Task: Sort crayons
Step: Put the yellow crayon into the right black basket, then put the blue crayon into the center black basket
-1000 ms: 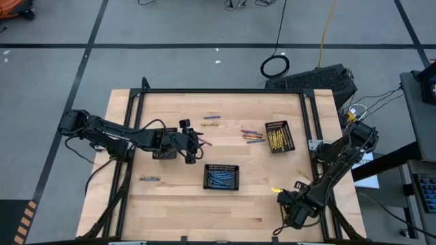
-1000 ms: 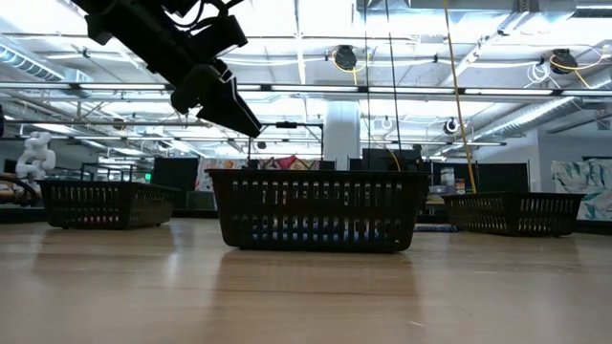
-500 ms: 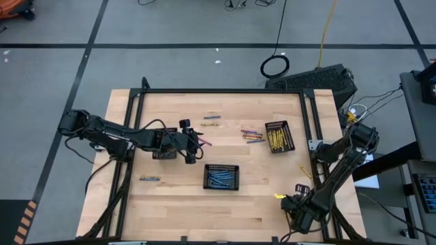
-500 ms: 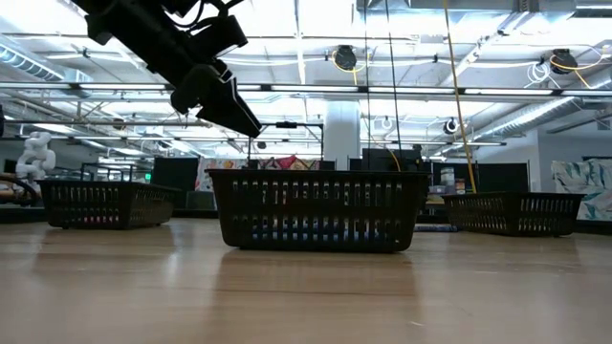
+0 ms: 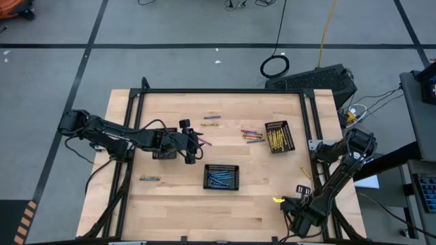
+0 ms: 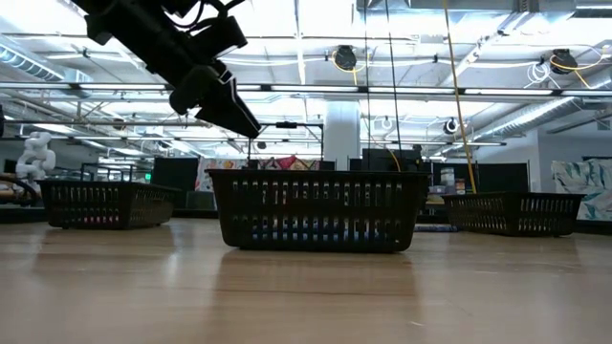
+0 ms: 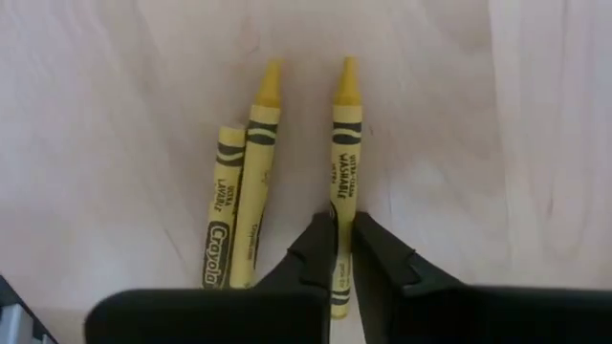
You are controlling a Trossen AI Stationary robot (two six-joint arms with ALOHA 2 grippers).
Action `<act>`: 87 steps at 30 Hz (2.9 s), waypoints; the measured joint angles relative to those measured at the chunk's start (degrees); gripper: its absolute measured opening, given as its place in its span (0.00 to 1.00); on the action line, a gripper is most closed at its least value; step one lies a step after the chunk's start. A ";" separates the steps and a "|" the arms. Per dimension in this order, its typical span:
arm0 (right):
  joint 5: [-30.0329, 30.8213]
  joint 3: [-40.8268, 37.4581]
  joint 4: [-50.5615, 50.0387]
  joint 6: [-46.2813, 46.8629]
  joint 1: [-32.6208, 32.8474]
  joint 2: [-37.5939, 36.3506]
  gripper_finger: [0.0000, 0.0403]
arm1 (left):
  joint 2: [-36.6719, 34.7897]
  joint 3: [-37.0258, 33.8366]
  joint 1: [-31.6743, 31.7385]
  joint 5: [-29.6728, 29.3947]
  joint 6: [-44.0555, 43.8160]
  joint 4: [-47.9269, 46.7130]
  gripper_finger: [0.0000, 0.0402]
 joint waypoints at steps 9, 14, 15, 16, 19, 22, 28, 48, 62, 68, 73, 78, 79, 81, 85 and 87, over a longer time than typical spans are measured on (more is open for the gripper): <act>17.14 -0.29 -4.05 15.38 -1.38 -8.22 0.01 | 0.00 0.01 -0.05 0.00 0.01 0.67 0.47; 34.14 -0.30 -5.75 16.68 -5.38 -13.43 0.01 | 0.02 0.02 -0.28 -4.20 -0.48 1.45 0.47; 37.58 -0.27 -5.73 16.09 -6.60 -14.51 0.01 | 0.00 0.02 -0.56 -6.22 -0.78 1.43 0.47; 40.42 -0.27 -5.97 15.15 -7.82 -15.55 0.01 | 0.01 0.02 -0.92 -8.56 -0.99 1.12 0.47; 46.12 -0.29 -7.46 12.71 -12.67 -19.59 0.01 | -0.03 0.04 -2.32 -15.49 -0.55 -0.25 0.47; 46.19 -0.29 -12.01 12.43 -19.30 -24.47 0.01 | -0.04 0.04 -2.97 -19.40 0.51 -1.17 0.47; 38.90 -0.55 -20.20 6.70 -36.75 -32.57 0.01 | -0.07 0.04 -2.97 -23.53 0.40 -2.71 0.47; 17.48 -19.78 3.56 -23.78 -70.04 -35.58 0.13 | -0.07 0.04 -3.26 -32.26 -12.09 -18.83 0.47; 23.51 -9.82 17.36 -41.84 -63.25 -36.00 0.32 | -0.07 0.04 -3.26 -34.20 -12.04 -18.80 0.47; 23.75 -12.02 46.26 -58.76 -56.49 -33.24 0.30 | -0.09 0.04 -2.20 -29.43 -11.83 -16.69 0.47; 23.73 -13.35 60.65 -64.79 -52.06 -25.05 0.30 | 0.08 0.02 0.66 -7.47 -6.42 -11.67 0.47; 23.88 -13.49 74.03 -71.53 -48.04 -15.45 0.30 | 1.77 0.03 5.22 17.72 5.43 -1.38 0.47; 25.18 -13.49 77.00 -72.94 -47.39 -14.30 0.30 | 2.48 0.04 6.50 21.10 6.16 0.33 0.47; 29.28 -13.49 81.53 -75.80 -46.52 -13.14 0.30 | 4.01 0.04 8.95 24.72 6.43 1.33 0.47; 34.66 -13.49 87.04 -83.23 -46.20 -13.37 0.30 | 7.93 0.04 12.89 27.83 8.09 0.54 0.47; 34.42 -13.44 87.51 -85.73 -47.03 -13.40 0.30 | 10.19 0.04 14.12 28.36 8.83 1.75 0.47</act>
